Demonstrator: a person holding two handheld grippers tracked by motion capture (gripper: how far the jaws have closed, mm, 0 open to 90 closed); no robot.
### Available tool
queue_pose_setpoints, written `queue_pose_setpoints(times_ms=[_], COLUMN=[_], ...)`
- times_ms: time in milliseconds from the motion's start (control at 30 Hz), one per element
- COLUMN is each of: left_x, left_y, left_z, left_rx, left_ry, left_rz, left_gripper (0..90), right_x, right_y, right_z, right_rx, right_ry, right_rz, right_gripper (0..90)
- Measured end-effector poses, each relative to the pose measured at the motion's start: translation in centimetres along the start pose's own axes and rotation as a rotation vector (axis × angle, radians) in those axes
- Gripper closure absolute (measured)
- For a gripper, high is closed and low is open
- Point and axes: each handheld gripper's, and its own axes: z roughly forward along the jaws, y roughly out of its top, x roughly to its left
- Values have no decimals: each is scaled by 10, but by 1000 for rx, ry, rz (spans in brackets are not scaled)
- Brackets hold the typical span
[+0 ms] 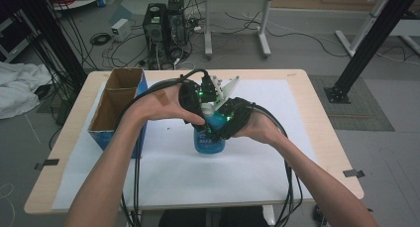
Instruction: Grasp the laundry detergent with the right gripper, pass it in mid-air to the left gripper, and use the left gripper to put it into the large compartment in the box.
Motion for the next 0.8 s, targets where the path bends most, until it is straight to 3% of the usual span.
queue_pose_setpoints(times_ms=[800], left_x=[-1], left_y=[5], left_z=[2], left_rx=[20], left_ry=[-6], left_rz=[25], left_gripper=[334], right_x=[2], right_y=[0], right_z=[1], right_rx=[-1], right_ry=[18], right_rz=[13], right_gripper=[459])
